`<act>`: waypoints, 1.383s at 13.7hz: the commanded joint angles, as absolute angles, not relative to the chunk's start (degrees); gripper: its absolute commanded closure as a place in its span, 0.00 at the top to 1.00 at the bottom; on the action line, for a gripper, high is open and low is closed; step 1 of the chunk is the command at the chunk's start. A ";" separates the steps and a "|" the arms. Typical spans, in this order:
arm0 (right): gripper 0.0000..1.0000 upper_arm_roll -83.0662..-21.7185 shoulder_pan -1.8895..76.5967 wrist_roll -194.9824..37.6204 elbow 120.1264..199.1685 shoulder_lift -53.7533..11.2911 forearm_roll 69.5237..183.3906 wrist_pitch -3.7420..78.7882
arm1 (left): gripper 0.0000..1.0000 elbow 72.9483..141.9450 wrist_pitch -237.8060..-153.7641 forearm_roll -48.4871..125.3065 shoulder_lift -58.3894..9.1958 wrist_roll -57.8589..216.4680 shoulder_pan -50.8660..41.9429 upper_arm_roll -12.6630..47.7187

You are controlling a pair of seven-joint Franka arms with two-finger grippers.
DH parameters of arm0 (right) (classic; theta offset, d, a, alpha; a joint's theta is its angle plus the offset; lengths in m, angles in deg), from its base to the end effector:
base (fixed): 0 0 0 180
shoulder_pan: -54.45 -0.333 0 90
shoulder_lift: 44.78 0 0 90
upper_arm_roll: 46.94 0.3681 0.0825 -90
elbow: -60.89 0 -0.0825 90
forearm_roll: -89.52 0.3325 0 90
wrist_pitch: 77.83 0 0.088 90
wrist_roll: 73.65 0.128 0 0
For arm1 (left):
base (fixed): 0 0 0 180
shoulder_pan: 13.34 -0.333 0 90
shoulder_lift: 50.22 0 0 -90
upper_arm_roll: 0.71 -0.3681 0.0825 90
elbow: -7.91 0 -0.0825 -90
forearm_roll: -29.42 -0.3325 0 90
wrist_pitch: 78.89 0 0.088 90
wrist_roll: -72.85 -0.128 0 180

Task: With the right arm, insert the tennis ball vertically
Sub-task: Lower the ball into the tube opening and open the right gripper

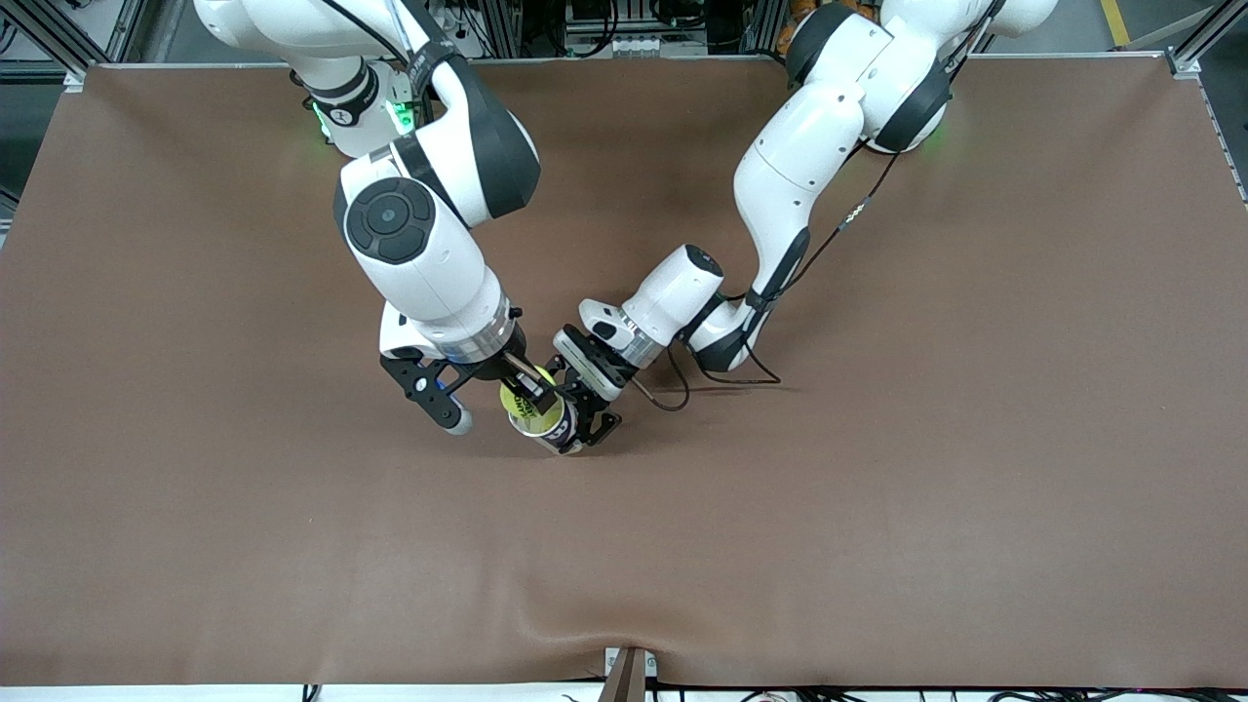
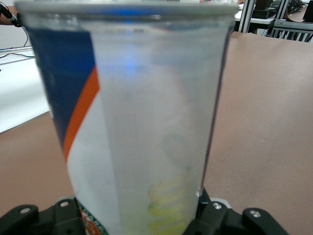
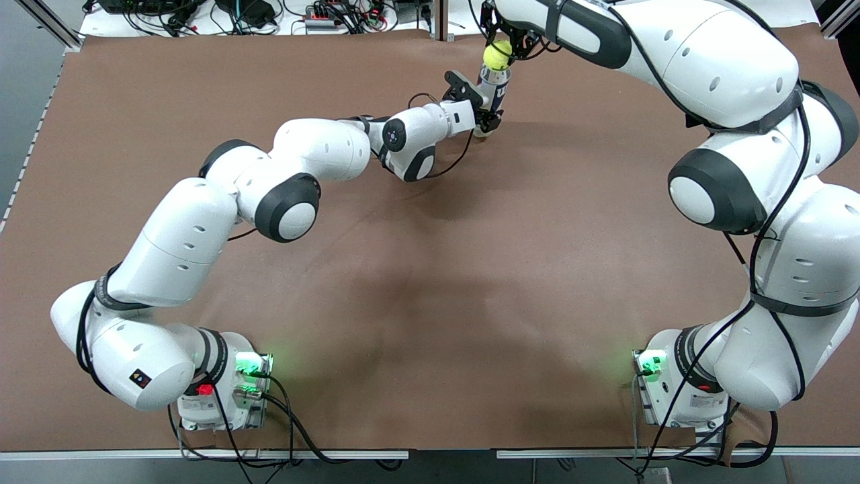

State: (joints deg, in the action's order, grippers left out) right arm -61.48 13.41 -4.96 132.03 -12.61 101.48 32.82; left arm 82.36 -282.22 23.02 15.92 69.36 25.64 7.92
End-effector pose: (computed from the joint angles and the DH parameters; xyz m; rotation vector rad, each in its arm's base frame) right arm 0.6036 0.3762 0.4970 -2.7807 1.0924 -0.0692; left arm 0.5691 -0.5613 0.2274 2.1400 -0.9658 1.3178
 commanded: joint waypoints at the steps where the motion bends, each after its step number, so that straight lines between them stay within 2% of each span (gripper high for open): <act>1: 0.00 -62.06 12.88 -3.78 130.06 -11.82 100.69 32.47 | 0.79 82.18 -282.62 24.06 15.52 69.69 26.13 7.81; 8: 0.01 -62.06 12.79 -3.69 130.15 -10.86 100.07 33.52 | 0.79 82.18 -282.62 24.06 15.52 69.69 26.04 7.82; 12: 0.05 -62.06 12.97 -3.78 130.23 -10.33 99.98 33.61 | 0.79 82.18 -282.62 24.06 15.26 69.78 26.04 7.82; 13: 0.12 -62.06 12.88 -3.78 130.23 -10.33 99.98 33.87 | 0.79 82.18 -282.62 24.06 15.26 69.69 25.95 7.82; 17: 1.00 -62.06 12.79 -3.69 130.23 -9.98 99.81 34.23 | 0.79 82.18 -282.62 24.06 15.17 69.78 25.95 7.90; 19: 1.00 -62.15 12.79 -3.69 130.15 -9.98 99.46 34.23 | 0.79 82.18 -282.62 24.06 15.17 69.69 25.95 7.90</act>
